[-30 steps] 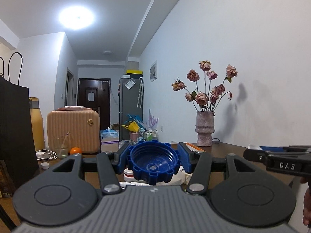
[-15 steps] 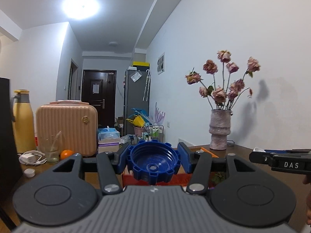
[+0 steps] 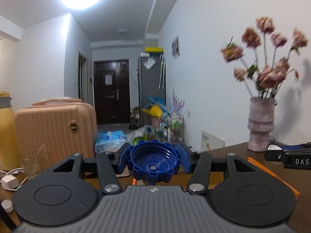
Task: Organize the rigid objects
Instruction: 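Carry both caps over the cardboard box and open both grippers to drop them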
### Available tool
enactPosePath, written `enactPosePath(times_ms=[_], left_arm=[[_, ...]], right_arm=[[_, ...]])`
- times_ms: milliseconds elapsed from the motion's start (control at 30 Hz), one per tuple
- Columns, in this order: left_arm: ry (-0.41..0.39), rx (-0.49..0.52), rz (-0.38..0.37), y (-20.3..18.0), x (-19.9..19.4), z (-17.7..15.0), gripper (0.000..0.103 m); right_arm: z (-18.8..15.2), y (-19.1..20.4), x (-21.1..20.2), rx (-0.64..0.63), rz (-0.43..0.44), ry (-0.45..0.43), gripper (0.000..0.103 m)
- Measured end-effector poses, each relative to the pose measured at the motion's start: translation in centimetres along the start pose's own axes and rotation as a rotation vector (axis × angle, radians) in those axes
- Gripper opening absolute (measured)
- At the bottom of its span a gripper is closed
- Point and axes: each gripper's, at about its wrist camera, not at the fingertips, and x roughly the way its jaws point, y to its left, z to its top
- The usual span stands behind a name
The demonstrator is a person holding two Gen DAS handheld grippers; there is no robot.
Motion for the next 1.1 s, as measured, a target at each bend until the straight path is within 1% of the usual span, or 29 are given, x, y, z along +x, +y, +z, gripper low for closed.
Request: enactPosePath(times_ms=[67,100,167,233,333,400,467,500,567,600,700,800,867,933,1000,1067,1100], left_arm=[[0.084,0.014,-0.001,-0.2,3.7,0.5,0.054],[0.125,0.012,-0.004,-0.1,5.4,0.6,0.054],[0.244,0.038,-0.054,-0.2,9.2,0.3,0.054],[0.336,0.055,-0.061,-0.2,12.2,-0.6,0.054],[0.476,0.071,-0.084,0.2,15.6,-1.8,0.054],[0.539,0.065,-0.089,0.6,17.0,-2.3,0.054],[0.6,0.08,-0.1,0.3,18.1,-2.7,0.055],[0.619,0.079,-0.102,0.4,18.4,-2.9,0.057],[0.635,0.071,-0.107,0.5,18.8,-2.7,0.066],[0.634,0.063,-0.108,0.6,18.8,-2.6,0.067],[0.634,0.04,-0.118,0.9,18.5,-2.1,0.067],[0.654,0.037,-0.127,1.1,17.7,-1.2,0.073],[0.672,0.036,-0.148,1.4,16.6,-0.3,0.079],[0.685,0.041,-0.17,1.7,15.2,0.7,0.082],[0.688,0.033,-0.165,2.2,13.6,1.5,0.083],[0.684,0.022,-0.161,2.7,11.8,2.3,0.085],[0.673,0.007,-0.158,3.0,10.7,2.6,0.086]], right_arm=[[0.8,-0.5,3.1,-0.005,-0.002,0.057,0.04],[1.3,-0.8,5.2,-0.005,-0.008,0.106,0.04],[2.1,-1.6,8.7,0.028,-0.008,0.193,0.04],[2.5,-1.9,11.7,0.016,-0.013,0.28,0.04],[2.1,-2.0,15.4,-0.03,-0.041,0.401,0.04],[1.5,-2.3,17.3,-0.027,-0.062,0.464,0.04],[1.2,-2.1,18.2,-0.034,-0.076,0.489,0.04],[1.1,-1.8,18.6,-0.056,-0.082,0.499,0.041],[1.1,-1.0,19.0,-0.1,-0.081,0.501,0.051],[1.1,-0.6,19.0,-0.118,-0.087,0.498,0.052],[1.5,0.1,18.5,-0.126,-0.082,0.488,0.053],[2.1,0.9,17.9,-0.141,-0.067,0.496,0.053],[2.8,1.2,16.7,-0.149,-0.065,0.494,0.054],[3.6,1.3,15.4,-0.138,-0.059,0.486,0.054],[4.5,1.5,13.6,-0.124,-0.046,0.479,0.056],[5.3,1.7,11.7,-0.117,-0.036,0.472,0.064],[5.7,1.8,10.6,-0.117,-0.035,0.464,0.066]])
